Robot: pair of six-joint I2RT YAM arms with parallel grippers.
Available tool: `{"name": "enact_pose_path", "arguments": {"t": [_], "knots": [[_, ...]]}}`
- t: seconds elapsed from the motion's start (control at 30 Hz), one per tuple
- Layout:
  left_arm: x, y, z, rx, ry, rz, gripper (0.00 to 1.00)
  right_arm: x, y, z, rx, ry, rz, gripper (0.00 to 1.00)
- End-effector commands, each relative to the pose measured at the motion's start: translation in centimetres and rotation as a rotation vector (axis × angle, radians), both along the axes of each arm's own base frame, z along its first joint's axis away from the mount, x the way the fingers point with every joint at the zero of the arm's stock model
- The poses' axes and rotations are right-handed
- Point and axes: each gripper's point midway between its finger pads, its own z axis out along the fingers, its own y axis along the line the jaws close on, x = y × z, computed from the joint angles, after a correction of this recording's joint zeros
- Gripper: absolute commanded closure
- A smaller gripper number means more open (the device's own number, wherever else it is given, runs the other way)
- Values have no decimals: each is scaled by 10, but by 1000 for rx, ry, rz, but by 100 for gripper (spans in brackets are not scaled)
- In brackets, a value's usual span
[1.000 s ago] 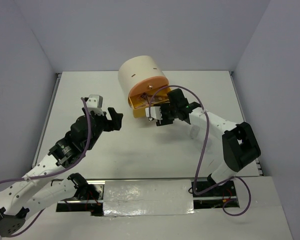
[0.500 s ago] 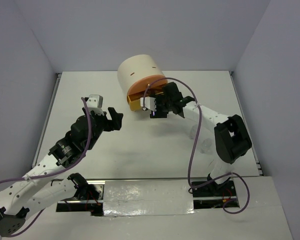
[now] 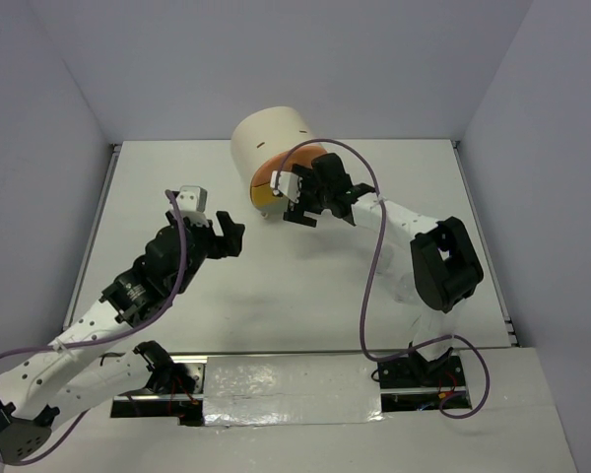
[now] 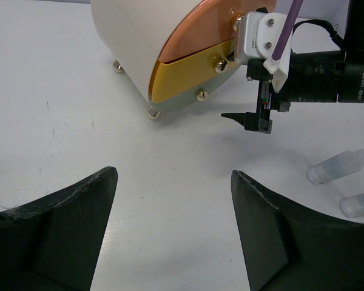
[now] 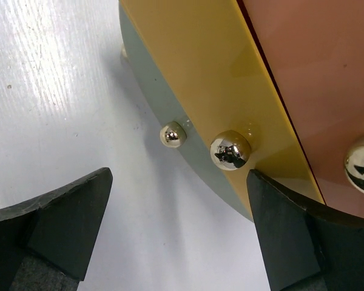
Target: Organize the makeup
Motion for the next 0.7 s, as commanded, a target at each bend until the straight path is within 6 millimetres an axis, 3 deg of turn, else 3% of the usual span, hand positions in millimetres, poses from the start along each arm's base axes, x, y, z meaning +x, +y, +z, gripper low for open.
{"name": "enact_pose_path", "arguments": {"t": [0.0,0.27,0.37,0.4,0.43,0.5,0.57,0.6,0.63,0.67], "knots": [[4,-3,15,-53,-31,8,12,15,15,33,82,-75,-16,0],[6,-5,13,-48,-28,7,12,-14,5,41,124,1,-11,0],[7,-8,10,-46,-27,-2,19,-31,3,48,169,58,-4,0],[9,-10,9,-46,-27,-7,25,-36,-1,50,176,73,-7,0],[10,-13,8,-43,-29,-20,40,-40,-2,49,182,97,0,1],[15,-19,3,-43,-24,-34,60,-44,-15,49,190,152,-19,1],[20,-27,1,-51,-13,-72,72,-55,-22,46,213,234,7,0],[25,-32,-8,-38,12,-88,82,-51,-34,51,239,250,-13,2],[29,-37,-11,-24,18,-112,85,-50,-41,54,263,270,-17,5],[35,-48,-19,-5,47,-159,86,-56,-42,60,300,311,7,17]]}}
